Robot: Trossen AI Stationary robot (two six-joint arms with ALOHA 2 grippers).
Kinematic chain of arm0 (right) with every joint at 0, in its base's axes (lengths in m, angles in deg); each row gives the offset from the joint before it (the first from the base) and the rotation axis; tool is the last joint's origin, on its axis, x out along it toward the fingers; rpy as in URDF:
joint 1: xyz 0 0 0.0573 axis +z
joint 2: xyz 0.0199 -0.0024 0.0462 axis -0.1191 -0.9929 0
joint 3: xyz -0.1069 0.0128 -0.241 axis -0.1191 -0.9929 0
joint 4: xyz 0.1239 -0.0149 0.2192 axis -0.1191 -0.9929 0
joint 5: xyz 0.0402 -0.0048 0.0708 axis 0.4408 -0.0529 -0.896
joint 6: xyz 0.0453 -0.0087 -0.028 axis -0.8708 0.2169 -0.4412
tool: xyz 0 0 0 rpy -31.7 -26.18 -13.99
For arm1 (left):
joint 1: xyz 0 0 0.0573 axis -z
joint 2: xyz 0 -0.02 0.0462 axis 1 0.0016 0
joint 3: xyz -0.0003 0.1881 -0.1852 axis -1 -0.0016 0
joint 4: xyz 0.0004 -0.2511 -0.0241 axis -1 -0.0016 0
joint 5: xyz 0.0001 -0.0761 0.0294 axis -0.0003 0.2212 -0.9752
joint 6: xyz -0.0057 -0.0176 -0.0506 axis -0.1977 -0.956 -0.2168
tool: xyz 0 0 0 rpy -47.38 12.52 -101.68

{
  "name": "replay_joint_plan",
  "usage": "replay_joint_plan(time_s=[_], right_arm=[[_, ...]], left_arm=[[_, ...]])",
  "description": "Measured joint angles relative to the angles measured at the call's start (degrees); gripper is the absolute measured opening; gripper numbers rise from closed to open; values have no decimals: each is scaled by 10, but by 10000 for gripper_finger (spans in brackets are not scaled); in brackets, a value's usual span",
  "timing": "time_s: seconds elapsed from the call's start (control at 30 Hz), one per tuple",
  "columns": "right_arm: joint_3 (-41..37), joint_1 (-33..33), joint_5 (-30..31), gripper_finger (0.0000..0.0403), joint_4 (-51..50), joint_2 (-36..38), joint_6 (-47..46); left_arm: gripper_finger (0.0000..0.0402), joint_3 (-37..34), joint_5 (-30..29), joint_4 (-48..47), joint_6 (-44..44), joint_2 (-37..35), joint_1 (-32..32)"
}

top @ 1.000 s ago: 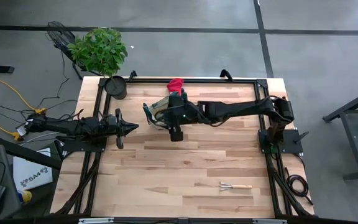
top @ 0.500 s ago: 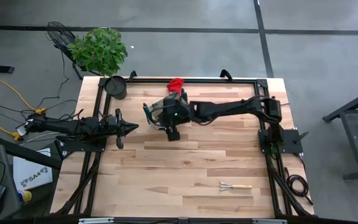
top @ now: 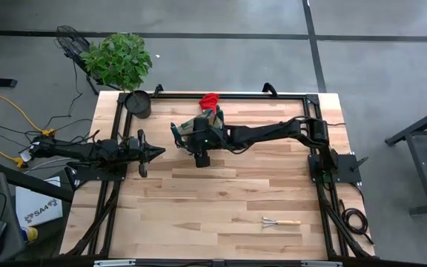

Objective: Pick & Place Garden tools in Gardening bag
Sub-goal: Adjust the gardening bag

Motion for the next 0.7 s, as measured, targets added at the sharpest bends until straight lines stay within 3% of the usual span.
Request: replay_joint_plan(time_s=[0.17, 0.53, 0.7], right_arm=[[0, 7, 30, 254, 13, 0, 20], [0, -7, -17, 253, 8, 0, 25], [0, -12, -21, 226, 7, 0, 24]], left_arm=[[3, 0, 0, 0, 0, 0, 0], [3, 0, 0, 0, 0, 0, 0], [3, 0, 0, 0, 0, 0, 0]])
